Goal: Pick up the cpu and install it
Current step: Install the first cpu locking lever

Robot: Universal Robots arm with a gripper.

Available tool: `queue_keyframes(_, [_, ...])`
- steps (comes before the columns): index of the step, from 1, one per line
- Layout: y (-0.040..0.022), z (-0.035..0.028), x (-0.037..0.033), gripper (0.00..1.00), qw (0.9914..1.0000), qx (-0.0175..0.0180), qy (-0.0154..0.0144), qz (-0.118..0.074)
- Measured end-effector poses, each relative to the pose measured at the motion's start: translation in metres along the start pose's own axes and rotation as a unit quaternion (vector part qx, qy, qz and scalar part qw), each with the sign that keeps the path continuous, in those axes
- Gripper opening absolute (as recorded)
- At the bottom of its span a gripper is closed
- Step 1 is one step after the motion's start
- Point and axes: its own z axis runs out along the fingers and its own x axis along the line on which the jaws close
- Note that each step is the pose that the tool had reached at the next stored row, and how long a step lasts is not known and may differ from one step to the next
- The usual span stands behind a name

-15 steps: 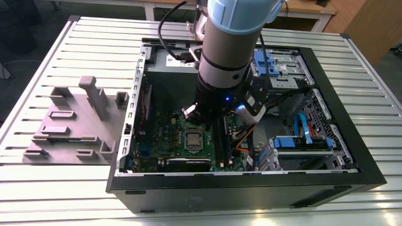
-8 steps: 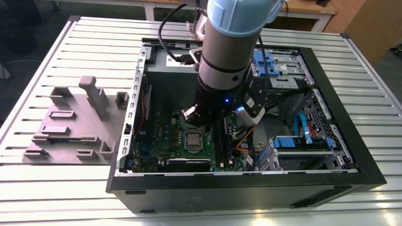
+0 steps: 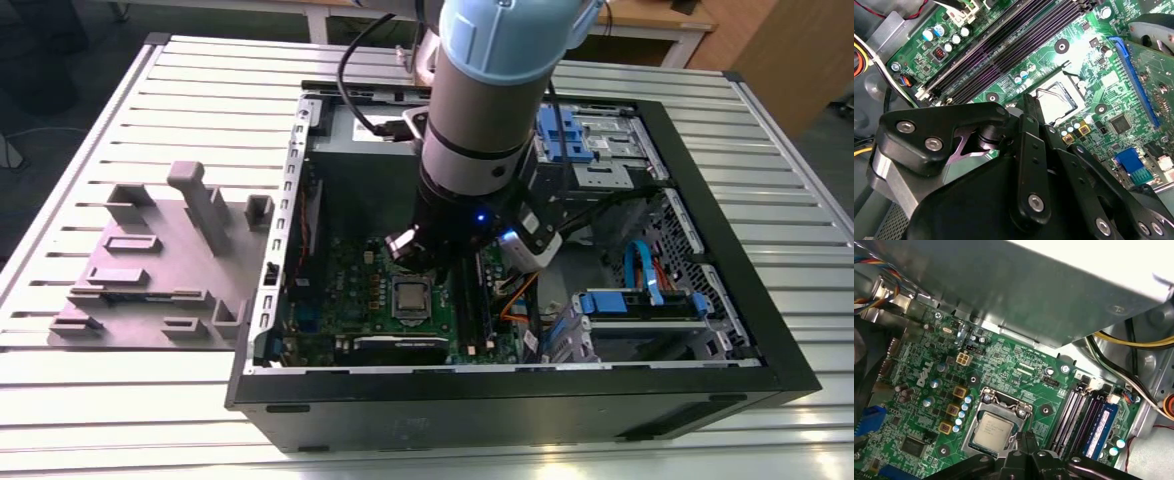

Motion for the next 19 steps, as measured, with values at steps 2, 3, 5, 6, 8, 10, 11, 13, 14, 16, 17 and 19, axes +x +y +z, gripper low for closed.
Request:
queue_keyframes(2, [-0.0005,0.0008,0.0001,0.1,1.0,-0.0001,0.0,0.0])
queue_keyframes(3, [-0.001,0.0015,0.0003,0.1,1.0,0.0,0.0,0.001])
queue_keyframes(5, [-0.0019,0.003,0.0006,0.1,1.0,0.0,0.0,0.002])
queue_keyframes(6, [-0.0024,0.0037,0.0008,0.1,1.0,0.0001,0.0,0.003])
queue_keyframes(8, [-0.0031,0.0051,0.0011,0.1,0.99999,0.0003,0.0001,0.005])
queue_keyframes(10, [-0.0032,0.0053,0.0011,0.1,0.99999,0.0004,0.0002,0.005])
queue_keyframes(11, [-0.0032,0.0054,0.0011,0.1,0.99999,0.0004,0.0002,0.005])
queue_keyframes(13, [-0.0035,0.0065,0.0011,0.1,0.99999,0.0003,0.0001,0.005])
queue_keyframes(14, [-0.0037,0.0073,0.0012,0.1,0.99999,0.0003,0.0001,0.005])
queue_keyframes(16, [-0.0044,0.0087,0.0014,0.1,0.99998,0.0002,0.0,0.006])
queue_keyframes(17, [-0.0047,0.0094,0.0015,0.1,0.99997,0.0002,0.0,0.007])
queue_keyframes(19, [-0.0054,0.0107,0.0018,0.1,0.99997,0.0002,0.0,0.008])
